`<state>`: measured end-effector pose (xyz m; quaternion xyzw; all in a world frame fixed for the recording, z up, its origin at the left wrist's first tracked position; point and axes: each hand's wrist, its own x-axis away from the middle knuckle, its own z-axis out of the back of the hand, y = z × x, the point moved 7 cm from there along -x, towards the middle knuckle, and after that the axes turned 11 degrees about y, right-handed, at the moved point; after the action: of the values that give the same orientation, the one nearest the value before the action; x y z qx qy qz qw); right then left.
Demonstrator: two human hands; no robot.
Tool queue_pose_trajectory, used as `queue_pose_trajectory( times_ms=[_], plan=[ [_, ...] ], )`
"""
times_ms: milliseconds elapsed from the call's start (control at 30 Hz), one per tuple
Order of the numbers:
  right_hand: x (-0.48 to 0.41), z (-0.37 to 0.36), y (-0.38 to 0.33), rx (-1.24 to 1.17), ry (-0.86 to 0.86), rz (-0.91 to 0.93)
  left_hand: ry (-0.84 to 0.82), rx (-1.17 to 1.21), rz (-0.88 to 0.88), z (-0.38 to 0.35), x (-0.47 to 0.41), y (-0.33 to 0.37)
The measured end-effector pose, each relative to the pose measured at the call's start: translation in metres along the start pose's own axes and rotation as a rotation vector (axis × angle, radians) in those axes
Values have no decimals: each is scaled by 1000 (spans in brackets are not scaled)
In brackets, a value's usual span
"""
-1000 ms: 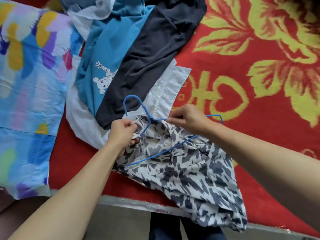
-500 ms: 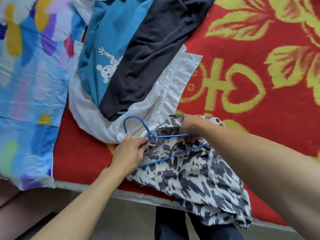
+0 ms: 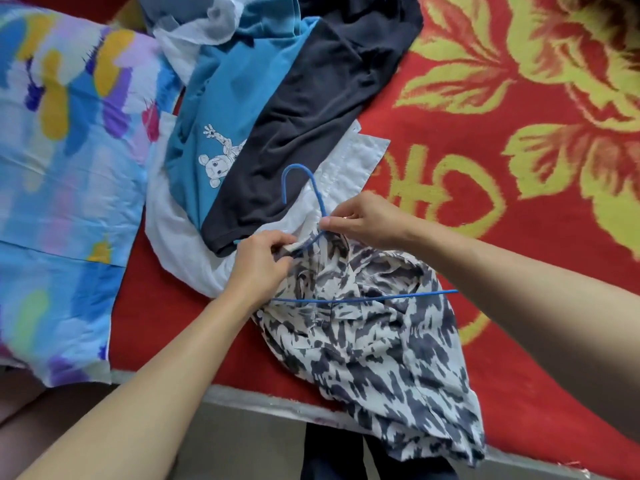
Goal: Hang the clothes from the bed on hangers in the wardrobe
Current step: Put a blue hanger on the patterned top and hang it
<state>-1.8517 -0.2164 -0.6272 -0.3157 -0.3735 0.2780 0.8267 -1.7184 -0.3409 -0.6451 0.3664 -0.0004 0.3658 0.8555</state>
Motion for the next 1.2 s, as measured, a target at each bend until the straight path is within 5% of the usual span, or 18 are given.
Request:
queue_pose_trajectory(
  times_ms=[167, 333, 467, 567, 667, 767, 900, 1000, 1100, 1200],
  plan=[
    [20, 27, 38, -9, 177, 8, 15, -296, 83, 34, -8, -49],
    [43, 37, 43, -124, 296, 11, 205, 252, 316, 45, -12, -62],
    [46, 47, 40, 44, 283, 0, 277, 391, 490, 48, -17, -74],
    [47, 62, 35, 248, 308, 7, 168, 352, 432, 48, -14, -63],
    [55, 77, 19, 28, 404, 85, -19, 106, 303, 42, -7, -54],
    [62, 80, 9, -40, 471, 130, 40, -46, 204, 53, -13, -49],
    [64, 50, 13, 387, 400, 79, 148, 143, 211, 63, -16, -40],
    [61, 27, 21, 447, 290, -19, 198, 195, 192, 61, -10, -32],
    [58, 23, 23, 103, 279, -57, 186, 265, 246, 60, -7, -33],
    [58, 39, 13, -333, 449, -40, 157, 324, 332, 63, -5, -41]
  ],
)
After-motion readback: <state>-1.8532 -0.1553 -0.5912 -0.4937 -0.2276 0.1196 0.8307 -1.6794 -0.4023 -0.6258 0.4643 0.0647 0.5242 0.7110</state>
